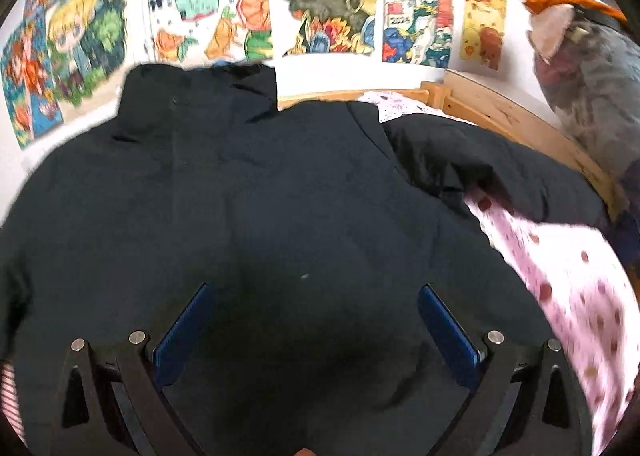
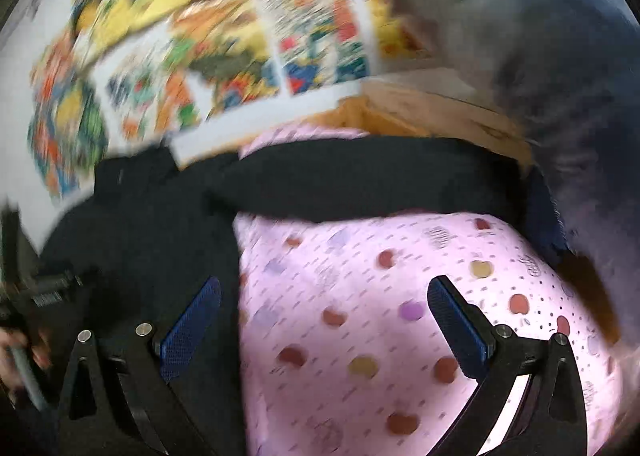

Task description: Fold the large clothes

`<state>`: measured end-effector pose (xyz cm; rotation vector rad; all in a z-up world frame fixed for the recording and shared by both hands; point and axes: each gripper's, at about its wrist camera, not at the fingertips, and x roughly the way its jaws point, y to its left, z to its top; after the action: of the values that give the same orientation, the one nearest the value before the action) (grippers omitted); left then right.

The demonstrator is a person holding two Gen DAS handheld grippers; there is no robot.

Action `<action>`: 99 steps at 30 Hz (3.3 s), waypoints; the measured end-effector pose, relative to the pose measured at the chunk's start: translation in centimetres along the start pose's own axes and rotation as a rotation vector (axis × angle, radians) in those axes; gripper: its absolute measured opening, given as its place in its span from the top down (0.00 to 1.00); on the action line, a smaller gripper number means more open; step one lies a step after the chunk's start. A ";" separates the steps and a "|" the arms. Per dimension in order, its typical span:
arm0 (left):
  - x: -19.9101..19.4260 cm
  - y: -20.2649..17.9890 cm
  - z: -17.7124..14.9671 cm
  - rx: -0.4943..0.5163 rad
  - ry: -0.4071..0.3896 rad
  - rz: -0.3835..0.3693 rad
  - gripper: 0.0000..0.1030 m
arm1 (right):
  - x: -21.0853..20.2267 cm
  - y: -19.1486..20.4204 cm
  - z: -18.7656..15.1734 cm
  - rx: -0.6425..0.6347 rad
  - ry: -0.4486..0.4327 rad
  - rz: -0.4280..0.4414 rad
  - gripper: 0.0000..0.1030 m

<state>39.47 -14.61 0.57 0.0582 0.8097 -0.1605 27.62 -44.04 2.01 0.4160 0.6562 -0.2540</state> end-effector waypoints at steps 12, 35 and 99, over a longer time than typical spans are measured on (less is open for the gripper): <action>8.7 -2.0 3.6 -0.138 0.054 0.011 0.00 | 9.3 -4.3 2.0 0.352 0.035 0.071 0.01; 3.3 4.2 4.4 -0.219 -0.048 -0.056 0.00 | 8.6 4.3 6.1 0.012 -0.328 -0.073 0.95; -8.7 25.0 -2.2 -0.332 -0.059 0.336 0.93 | 5.2 22.1 -6.4 -0.609 0.135 0.394 0.42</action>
<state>36.13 11.32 5.10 -0.1230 0.7480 0.2892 36.03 -22.04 0.64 -0.0306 0.7321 0.3491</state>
